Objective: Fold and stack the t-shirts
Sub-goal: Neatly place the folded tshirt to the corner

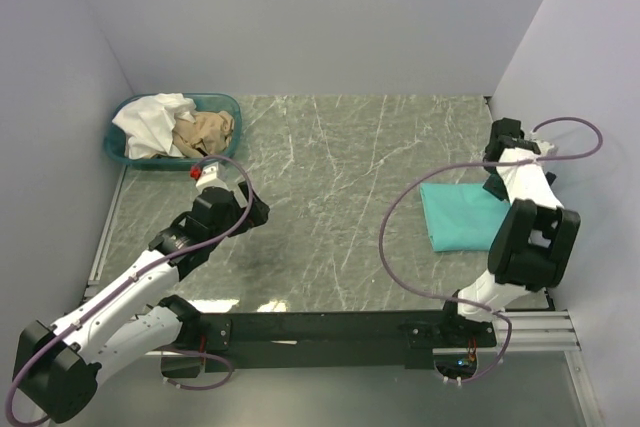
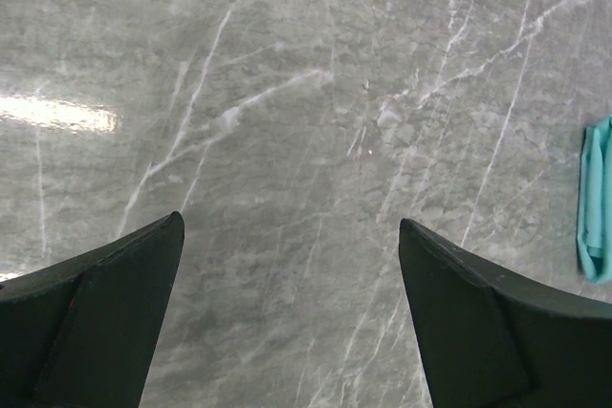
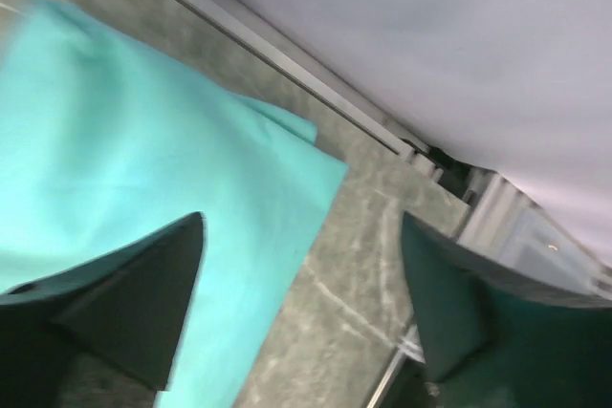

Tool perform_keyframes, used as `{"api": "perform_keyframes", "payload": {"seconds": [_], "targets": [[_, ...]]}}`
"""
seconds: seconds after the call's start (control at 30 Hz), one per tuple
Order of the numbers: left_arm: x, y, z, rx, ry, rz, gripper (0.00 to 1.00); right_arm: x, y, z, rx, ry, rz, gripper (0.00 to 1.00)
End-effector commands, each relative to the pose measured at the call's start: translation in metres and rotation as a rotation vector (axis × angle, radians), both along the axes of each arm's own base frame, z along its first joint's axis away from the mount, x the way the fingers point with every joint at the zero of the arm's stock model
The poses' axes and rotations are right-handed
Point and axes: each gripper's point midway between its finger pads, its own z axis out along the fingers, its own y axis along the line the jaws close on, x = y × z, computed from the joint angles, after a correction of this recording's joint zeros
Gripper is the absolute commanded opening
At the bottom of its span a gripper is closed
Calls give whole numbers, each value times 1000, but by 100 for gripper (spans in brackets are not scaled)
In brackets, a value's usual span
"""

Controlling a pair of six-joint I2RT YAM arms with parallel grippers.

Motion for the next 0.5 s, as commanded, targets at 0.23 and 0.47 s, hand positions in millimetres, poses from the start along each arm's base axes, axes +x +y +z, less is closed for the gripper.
{"api": "perform_keyframes", "payload": {"seconds": [0.23, 0.47], "targets": [[15, 6, 52, -43, -82, 82, 100, 24, 48, 99, 144, -534, 196, 94], [14, 12, 81, -78, -118, 122, 99, 35, 134, 140, 393, -897, 607, 95]]}}
